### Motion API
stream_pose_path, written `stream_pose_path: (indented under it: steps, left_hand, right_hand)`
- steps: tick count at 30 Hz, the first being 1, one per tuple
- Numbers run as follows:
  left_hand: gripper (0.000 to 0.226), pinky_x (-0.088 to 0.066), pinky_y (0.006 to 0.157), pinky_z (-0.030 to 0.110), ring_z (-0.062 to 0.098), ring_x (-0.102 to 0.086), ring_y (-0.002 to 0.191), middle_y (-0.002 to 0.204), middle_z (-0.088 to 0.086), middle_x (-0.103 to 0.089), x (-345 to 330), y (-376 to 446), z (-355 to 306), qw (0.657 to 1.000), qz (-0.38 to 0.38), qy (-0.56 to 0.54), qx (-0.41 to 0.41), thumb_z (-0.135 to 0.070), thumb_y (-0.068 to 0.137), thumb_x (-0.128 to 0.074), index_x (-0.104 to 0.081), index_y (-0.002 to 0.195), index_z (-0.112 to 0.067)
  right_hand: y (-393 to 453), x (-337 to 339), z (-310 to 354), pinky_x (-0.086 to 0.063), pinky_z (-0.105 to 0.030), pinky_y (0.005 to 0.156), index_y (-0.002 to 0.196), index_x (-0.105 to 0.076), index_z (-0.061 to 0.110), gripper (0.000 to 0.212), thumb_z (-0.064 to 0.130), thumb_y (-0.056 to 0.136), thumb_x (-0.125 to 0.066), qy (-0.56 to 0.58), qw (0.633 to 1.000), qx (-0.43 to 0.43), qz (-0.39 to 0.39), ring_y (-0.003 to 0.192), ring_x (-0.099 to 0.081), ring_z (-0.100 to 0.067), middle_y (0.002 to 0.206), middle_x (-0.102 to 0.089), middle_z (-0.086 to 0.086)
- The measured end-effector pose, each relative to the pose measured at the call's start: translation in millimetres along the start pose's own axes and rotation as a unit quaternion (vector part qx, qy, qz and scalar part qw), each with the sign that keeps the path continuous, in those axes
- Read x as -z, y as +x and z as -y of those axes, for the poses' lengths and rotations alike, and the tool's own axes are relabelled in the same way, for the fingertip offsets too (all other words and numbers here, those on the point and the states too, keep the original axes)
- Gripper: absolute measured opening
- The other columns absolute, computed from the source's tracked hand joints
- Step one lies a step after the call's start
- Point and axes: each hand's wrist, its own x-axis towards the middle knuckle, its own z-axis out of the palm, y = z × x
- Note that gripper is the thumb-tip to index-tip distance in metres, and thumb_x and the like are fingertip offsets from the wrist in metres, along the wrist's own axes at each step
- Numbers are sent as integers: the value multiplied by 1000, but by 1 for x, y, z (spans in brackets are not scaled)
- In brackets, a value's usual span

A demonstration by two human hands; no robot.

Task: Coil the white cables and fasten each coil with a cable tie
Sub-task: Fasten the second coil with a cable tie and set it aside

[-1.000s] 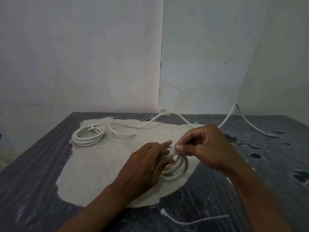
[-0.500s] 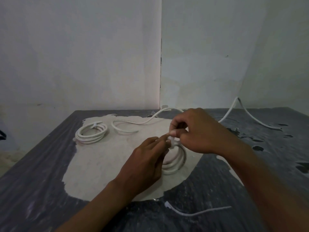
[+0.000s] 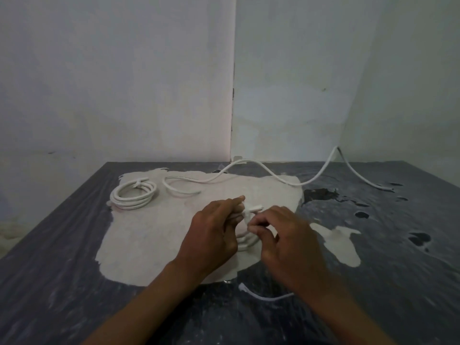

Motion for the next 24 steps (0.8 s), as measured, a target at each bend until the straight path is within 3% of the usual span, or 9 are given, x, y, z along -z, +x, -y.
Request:
stream_pose_path:
  steps: [4,6,9,11,15,17,22,24]
  left_hand:
    - [28,-46,76,7,-1,-54,81,94,-1,-69,6,-3,-6,1000,12,2,-6,-4,80,-70,-66,107,-10]
    - [26,-47,75,7,0,-54,80,94,-1,-69,7,-1,-9,1000,8,-6,-7,-5,80,-68,-67,106,-10]
    - [29,-53,75,19,7,-59,85,98,2,-69,7,-2,-8,1000,7,-9,-16,-5,81,-66,-66,110,-9]
    - [31,-55,76,23,9,-60,87,100,2,-69,6,-5,-7,1000,8,-9,-20,-4,81,-67,-66,111,-9]
    - [29,-55,75,25,9,-61,88,102,1,-69,4,-5,-8,999,5,-22,-26,-5,81,-68,-66,109,-11]
    - [28,-56,76,25,9,-62,90,105,1,-69,5,-3,-9,999,0,-29,-23,-4,80,-68,-66,107,-13]
    - [27,-56,76,23,8,-63,90,107,1,-70,7,-5,-7,999,-4,-45,-22,-5,82,-68,-66,108,-13]
    - [29,-55,76,21,8,-62,90,105,0,-69,7,-7,-5,999,-4,-47,-19,-6,82,-68,-66,110,-14]
  right_hand:
    - [2,14,20,-49,-11,59,83,-73,22,8,29,80,-76,183,971,-154,-20,73,-67,-1,76,-72,12]
    - [7,25,27,-51,-19,53,80,-73,19,21,40,80,-74,254,928,-272,12,64,-70,-9,71,-73,5]
    - [10,28,30,-49,-27,49,82,-72,14,37,50,84,-66,325,846,-405,127,64,-71,-21,72,-74,-3]
    - [8,26,29,-47,-27,48,82,-71,11,37,48,86,-65,347,831,-417,122,63,-70,-22,70,-72,-5]
    - [15,35,21,-45,-26,48,73,-67,12,32,41,88,-65,333,864,-375,42,61,-66,-19,69,-68,-6]
    - [25,36,10,-46,-27,51,79,-68,12,33,41,92,-59,298,872,-387,36,68,-67,-20,77,-71,-6]
    - [64,12,-30,-51,-35,82,96,-72,14,44,49,96,-46,207,873,-417,146,94,-65,-21,98,-73,-4]
    - [77,-1,-37,-49,-38,91,100,-72,12,54,60,90,-48,242,834,-432,242,96,-64,-20,97,-73,-4]
